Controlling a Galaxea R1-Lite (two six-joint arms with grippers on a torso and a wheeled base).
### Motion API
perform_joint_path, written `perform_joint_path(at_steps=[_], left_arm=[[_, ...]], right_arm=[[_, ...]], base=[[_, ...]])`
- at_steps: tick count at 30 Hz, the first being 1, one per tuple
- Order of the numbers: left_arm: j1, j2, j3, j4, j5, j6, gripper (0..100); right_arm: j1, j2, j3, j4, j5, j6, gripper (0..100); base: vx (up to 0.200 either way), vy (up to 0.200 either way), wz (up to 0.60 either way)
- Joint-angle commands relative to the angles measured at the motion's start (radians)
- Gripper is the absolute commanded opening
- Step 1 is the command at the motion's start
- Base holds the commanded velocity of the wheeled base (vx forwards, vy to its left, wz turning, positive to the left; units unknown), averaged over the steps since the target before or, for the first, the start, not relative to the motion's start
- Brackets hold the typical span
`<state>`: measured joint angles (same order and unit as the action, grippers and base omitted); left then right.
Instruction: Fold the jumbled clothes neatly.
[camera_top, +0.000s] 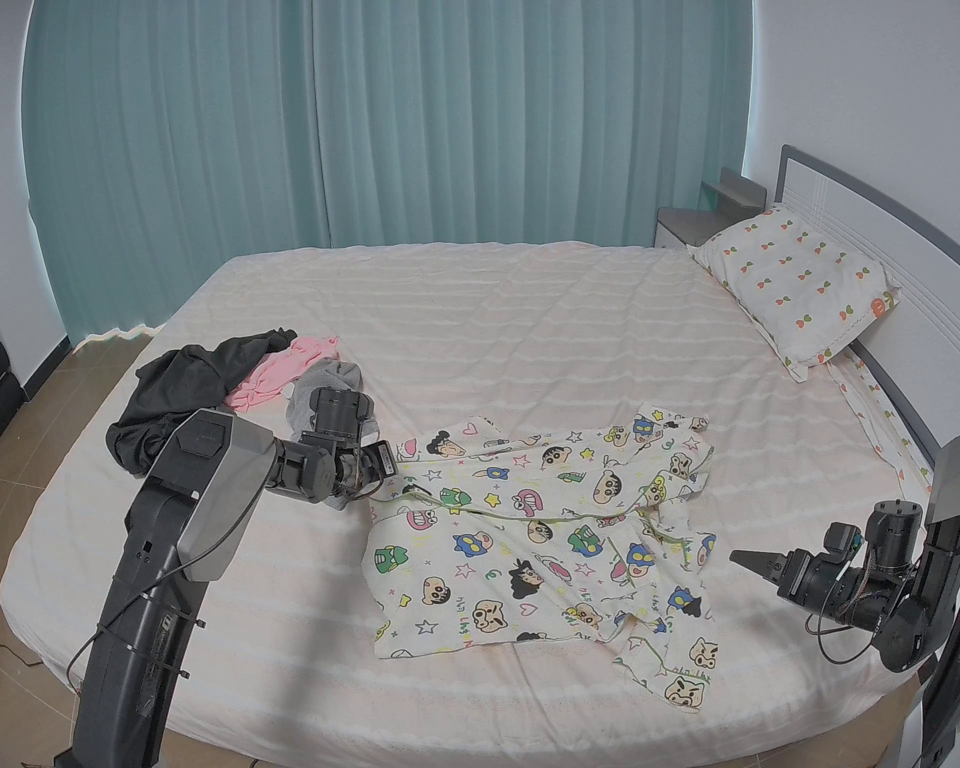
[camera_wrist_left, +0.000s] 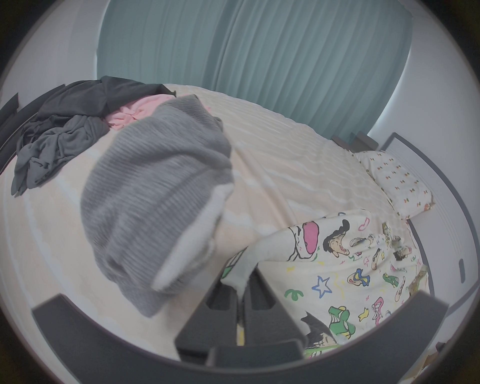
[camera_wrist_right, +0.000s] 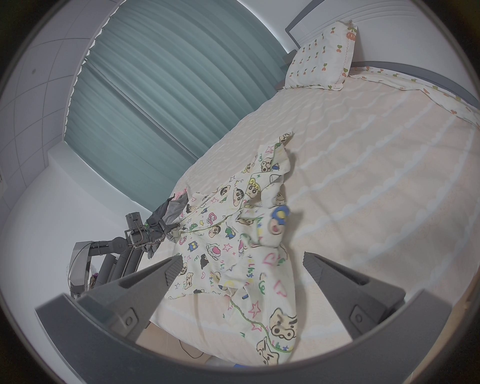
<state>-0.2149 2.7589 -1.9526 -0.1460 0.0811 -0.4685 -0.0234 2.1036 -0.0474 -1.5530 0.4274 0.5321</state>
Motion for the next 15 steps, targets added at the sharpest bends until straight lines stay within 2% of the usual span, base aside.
perform_joint_path(at_steps=[1,11,12,15], left_arm=[[0.029,-0.01,0.0,0.0,0.0,0.001,0],[0.031,-0.022,0.001,0.0,0.0,-0.021,0],[0.026,-0.027,0.001,0.003,0.0,-0.036,100],[0.017,-0.028,-0.003,0.0,0.0,-0.058,100]], right_arm=[[0.0,0.003,0.0,-0.012,0.001,0.0,100],[0.0,0.009,-0.003,-0.012,0.001,0.0,100],[0.0,0.01,-0.003,-0.012,0.001,0.0,100],[0.0,0.024,-0.009,-0.012,0.001,0.0,100]], base=[[0.0,0.0,0.0],[0.0,0.0,0.0],[0.0,0.0,0.0],[0.0,0.0,0.0]])
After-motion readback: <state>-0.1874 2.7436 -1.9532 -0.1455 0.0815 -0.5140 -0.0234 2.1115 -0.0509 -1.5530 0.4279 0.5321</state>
